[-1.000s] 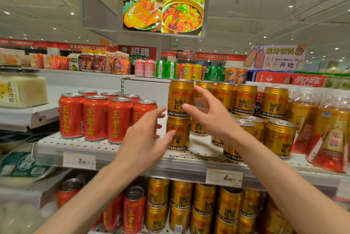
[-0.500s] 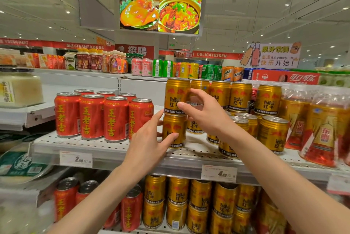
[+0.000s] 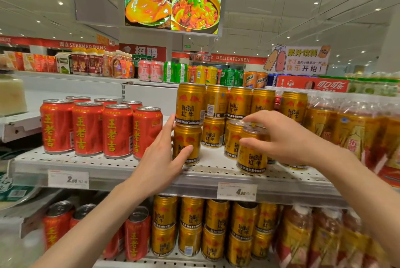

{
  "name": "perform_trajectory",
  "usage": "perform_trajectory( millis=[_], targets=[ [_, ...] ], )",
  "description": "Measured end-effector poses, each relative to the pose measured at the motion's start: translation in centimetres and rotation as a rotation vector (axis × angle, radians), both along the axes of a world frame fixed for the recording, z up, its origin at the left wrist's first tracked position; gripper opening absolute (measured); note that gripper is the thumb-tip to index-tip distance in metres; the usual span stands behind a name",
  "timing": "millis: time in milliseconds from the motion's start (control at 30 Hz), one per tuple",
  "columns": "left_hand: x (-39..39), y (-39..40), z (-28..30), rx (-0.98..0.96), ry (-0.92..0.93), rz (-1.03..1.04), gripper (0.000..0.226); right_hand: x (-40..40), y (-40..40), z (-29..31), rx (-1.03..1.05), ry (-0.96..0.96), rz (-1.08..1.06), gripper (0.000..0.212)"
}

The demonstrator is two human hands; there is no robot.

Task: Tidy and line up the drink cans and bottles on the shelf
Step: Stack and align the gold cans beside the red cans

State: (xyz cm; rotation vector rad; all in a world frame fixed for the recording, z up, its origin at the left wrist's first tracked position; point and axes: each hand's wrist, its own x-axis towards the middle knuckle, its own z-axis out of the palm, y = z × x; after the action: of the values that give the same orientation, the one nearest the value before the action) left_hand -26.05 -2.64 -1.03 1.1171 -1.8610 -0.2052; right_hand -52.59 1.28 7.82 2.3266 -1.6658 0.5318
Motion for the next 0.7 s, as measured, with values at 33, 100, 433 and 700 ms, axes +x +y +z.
perform_trajectory(
  millis=[33,100,433,700],
  targets=[
    [-0.1,0.0,0.0,-0.004,0.014,-0.015,0.083,-0.5,0.2,-0.5,0.023,0.037,-0.018,0.067],
    [-0.2,-0.1,-0.2,0.002,0.048,-0.034,0.084,-1.1,0.4,-1.3,0.03,0.048,-0.021,0.068],
    [0.7,-0.6,-1.0,0.04,0.143,-0.105,0.086,0.7,-1.3,-0.9,-0.001,-0.143,0.181,0.064],
    [1.1,-0.5,-0.9,0.046,0.145,-0.131,0.084,4.3,-3.9,-1.6,-0.032,-0.073,0.189,0.065]
  ],
)
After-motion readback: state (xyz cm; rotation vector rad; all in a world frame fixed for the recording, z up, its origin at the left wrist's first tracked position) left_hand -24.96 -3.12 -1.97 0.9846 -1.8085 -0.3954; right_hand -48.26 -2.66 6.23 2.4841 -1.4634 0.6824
